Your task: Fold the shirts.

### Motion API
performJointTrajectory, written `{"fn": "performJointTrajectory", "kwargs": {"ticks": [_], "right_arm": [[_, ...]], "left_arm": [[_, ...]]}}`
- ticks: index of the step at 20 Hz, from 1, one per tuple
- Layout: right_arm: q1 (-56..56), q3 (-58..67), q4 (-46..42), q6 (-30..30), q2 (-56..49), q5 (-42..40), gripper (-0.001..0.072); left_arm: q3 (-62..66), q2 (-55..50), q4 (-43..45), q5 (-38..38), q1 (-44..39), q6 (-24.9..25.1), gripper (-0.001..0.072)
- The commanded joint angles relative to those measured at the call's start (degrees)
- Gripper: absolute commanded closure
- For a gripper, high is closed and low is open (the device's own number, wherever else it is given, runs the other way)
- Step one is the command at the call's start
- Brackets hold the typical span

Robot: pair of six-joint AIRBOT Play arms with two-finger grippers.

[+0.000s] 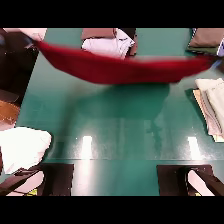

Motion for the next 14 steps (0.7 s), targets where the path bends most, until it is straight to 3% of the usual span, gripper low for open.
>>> {"fn": "performJointTrajectory", "kwargs": {"ticks": [1,5,8,10,14], "right_arm": [[-4.9,22.7,-0.1,0.2,1.6,-0.2,0.0695],[-12.2,40.6,-0.1,0.2,1.6,0.7,0.0695],[-18.4,47.8,0.0,0.3,1.7,2.7,0.0695],[-20.5,49.7,0.1,0.8,1.7,4.8,0.0696],[-20.6,42.9,1.7,0.9,0.8,7.3,0.0697]], "left_arm": [[14.7,7.7,-1.1,5.0,0.0,-1.6,0.0681],[28.8,11.2,-4.2,5.8,0.0,-1.8,0.0682],[31.1,13.3,-11.6,5.9,0.0,-2.2,0.0682],[30.7,13.8,-15.6,4.6,0.0,-2.2,0.0682],[19.9,13.4,-12.9,0.7,0.0,-4.4,0.0682]]}}
